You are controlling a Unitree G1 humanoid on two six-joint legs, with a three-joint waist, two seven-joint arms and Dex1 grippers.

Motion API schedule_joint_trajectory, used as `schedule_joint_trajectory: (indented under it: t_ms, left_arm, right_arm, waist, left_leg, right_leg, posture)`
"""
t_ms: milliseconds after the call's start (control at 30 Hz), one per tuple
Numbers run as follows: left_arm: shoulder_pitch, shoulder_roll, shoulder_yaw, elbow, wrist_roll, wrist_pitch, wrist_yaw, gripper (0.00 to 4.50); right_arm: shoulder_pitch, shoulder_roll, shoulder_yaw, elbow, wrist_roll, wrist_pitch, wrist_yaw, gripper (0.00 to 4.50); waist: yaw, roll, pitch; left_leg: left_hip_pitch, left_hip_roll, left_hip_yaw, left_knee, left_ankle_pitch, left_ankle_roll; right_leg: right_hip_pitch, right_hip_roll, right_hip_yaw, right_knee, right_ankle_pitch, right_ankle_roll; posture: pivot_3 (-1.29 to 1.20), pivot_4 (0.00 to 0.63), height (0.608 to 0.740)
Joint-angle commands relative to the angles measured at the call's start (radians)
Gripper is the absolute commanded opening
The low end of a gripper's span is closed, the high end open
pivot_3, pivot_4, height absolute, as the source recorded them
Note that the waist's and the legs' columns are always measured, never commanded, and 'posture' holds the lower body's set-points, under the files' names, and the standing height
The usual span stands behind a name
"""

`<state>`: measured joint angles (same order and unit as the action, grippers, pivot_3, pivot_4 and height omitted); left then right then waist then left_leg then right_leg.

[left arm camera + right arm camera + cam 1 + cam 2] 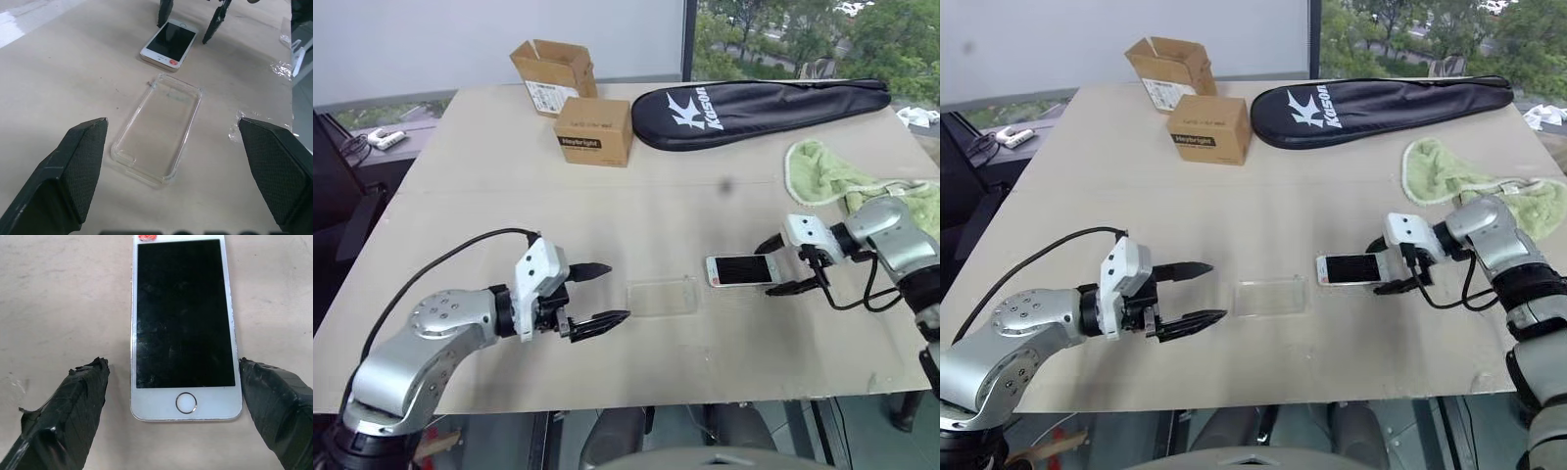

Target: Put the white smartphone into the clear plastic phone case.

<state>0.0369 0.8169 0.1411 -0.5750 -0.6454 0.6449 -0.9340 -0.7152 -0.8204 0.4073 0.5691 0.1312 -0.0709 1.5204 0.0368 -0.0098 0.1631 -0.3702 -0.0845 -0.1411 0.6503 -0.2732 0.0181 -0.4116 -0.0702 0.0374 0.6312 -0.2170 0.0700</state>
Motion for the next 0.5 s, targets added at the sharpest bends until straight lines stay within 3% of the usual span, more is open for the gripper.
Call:
schedule_joint_trajectory:
  t_ms: [33, 100, 200, 267, 300, 500]
  left_arm:
    - [-0.015, 0.009, -0.010, -0.015, 0.002, -0.018, -0.009, 4.44]
    - [-0.017, 0.011, -0.013, -0.016, 0.003, -0.018, -0.010, 4.44]
    - [-0.019, 0.014, -0.015, -0.016, 0.003, -0.019, -0.012, 4.50]
    - [-0.019, 0.018, -0.016, -0.017, 0.005, -0.020, -0.014, 4.50]
    - [-0.018, 0.020, -0.015, -0.020, 0.003, -0.021, -0.017, 4.50]
    - [-0.018, 0.021, -0.019, -0.026, 0.004, -0.037, -0.028, 4.50]
  right_arm:
    - [0.078, 0.008, 0.020, -0.026, -0.037, 0.057, 0.035, 4.50]
    - [0.088, 0.019, 0.006, -0.041, -0.035, 0.078, 0.027, 4.50]
    - [0.097, 0.037, -0.015, -0.056, -0.043, 0.105, 0.014, 3.81]
    - [0.096, 0.046, -0.022, -0.052, -0.057, 0.102, 0.009, 3.01]
    - [0.095, 0.050, -0.025, -0.050, -0.063, 0.100, 0.008, 2.82]
    - [0.098, 0.057, -0.037, -0.050, -0.080, 0.091, 0.004, 2.82]
  waist:
    - [0.000, 0.000, 0.000]
    - [-0.002, 0.000, 0.000]
    - [-0.006, 0.000, 0.000]
    - [-0.011, 0.000, 0.000]
    - [-0.013, 0.000, 0.000]
    - [-0.023, -0.001, 0.000]
  left_leg:
    - [0.000, 0.000, 0.000, 0.000, 0.000, 0.000]
    - [-0.001, 0.001, 0.000, 0.000, 0.000, 0.000]
    - [-0.001, 0.001, 0.000, -0.001, 0.000, 0.000]
    - [-0.001, 0.002, 0.000, -0.001, 0.000, 0.000]
    - [-0.001, 0.002, 0.000, -0.001, 0.000, 0.000]
    - [-0.001, 0.002, 0.000, -0.001, 0.000, 0.000]
  right_leg:
    - [0.000, 0.000, 0.000, 0.000, 0.000, 0.000]
    - [0.000, 0.000, 0.000, -0.001, 0.000, 0.000]
    - [0.000, 0.000, 0.001, -0.002, 0.000, 0.000]
    - [0.000, 0.000, 0.000, -0.002, 0.000, 0.000]
    - [0.000, 0.000, 0.000, -0.003, 0.000, 0.000]
    - [0.000, 0.000, 0.001, -0.003, 0.000, 0.000]
  posture:
    - [0.00, 0.150, 0.740]
    - [0.00, 0.150, 0.740]
    - [0.00, 0.150, 0.740]
    - [0.00, 0.150, 0.740]
    - [0.00, 0.150, 0.740]
    - [0.00, 0.150, 0.740]
